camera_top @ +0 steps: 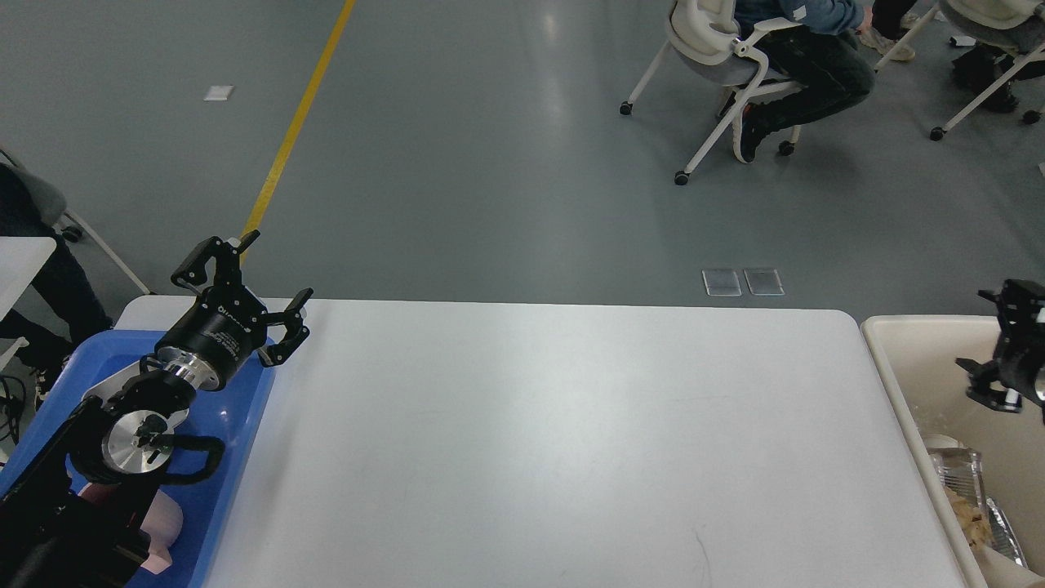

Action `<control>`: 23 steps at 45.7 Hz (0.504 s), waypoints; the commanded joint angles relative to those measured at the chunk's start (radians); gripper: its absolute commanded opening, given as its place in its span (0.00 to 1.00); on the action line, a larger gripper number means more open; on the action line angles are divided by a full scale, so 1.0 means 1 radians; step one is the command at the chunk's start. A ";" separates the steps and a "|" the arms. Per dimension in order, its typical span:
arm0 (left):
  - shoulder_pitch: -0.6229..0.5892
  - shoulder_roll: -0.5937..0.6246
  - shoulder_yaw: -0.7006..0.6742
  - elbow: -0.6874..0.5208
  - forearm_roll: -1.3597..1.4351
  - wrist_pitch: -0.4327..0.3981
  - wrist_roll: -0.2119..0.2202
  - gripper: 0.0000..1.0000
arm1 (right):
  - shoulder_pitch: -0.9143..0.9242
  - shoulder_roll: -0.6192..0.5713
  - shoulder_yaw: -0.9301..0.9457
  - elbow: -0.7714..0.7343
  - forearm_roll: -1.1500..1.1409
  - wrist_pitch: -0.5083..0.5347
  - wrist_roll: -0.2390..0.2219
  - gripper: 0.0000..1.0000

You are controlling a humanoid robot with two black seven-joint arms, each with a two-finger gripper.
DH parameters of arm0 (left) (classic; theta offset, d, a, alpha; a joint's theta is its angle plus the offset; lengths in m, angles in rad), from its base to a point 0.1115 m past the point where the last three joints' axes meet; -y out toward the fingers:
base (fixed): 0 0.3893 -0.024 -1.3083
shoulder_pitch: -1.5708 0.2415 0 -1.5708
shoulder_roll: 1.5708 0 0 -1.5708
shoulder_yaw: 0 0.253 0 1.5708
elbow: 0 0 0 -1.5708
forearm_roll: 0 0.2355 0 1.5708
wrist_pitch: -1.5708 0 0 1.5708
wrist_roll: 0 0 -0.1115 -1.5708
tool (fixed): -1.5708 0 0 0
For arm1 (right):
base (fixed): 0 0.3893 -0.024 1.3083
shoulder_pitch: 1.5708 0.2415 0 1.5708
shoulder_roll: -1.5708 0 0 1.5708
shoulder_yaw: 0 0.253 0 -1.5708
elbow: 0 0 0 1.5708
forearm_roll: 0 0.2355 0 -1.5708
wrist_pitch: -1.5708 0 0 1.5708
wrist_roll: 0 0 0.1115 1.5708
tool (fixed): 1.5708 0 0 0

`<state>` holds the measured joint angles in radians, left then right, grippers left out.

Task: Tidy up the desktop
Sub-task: 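Release the foil tray into the white bin and raise the right gripper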

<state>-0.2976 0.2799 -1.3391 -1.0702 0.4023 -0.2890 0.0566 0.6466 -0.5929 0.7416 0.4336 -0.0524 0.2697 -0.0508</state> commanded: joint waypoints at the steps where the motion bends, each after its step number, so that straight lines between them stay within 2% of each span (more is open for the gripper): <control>1: 0.020 0.002 -0.025 -0.001 0.000 -0.001 0.000 0.97 | -0.021 0.110 0.183 0.005 0.190 0.091 0.000 1.00; 5: 0.032 0.002 -0.046 -0.001 0.000 -0.001 0.000 0.97 | -0.030 0.148 0.252 0.036 0.227 0.158 0.000 1.00; 10: 0.051 0.001 -0.067 -0.002 0.000 -0.001 0.000 0.97 | -0.085 0.202 0.331 0.114 0.247 0.187 0.002 1.00; 14: 0.066 -0.001 -0.077 -0.013 0.000 -0.001 0.000 0.97 | -0.151 0.245 0.370 0.236 0.244 0.186 0.003 1.00; 16: 0.092 0.001 -0.095 -0.025 0.000 -0.001 0.000 0.97 | -0.223 0.271 0.389 0.374 0.241 0.178 0.014 1.00; 23: 0.153 0.001 -0.175 -0.077 0.000 -0.009 0.000 0.97 | -0.349 0.298 0.484 0.539 0.232 0.177 0.042 1.00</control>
<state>-0.1904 0.2797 -1.4600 -1.1100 0.4021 -0.2918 0.0566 0.3904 -0.3165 1.1507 0.8566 0.1882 0.4467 -0.0316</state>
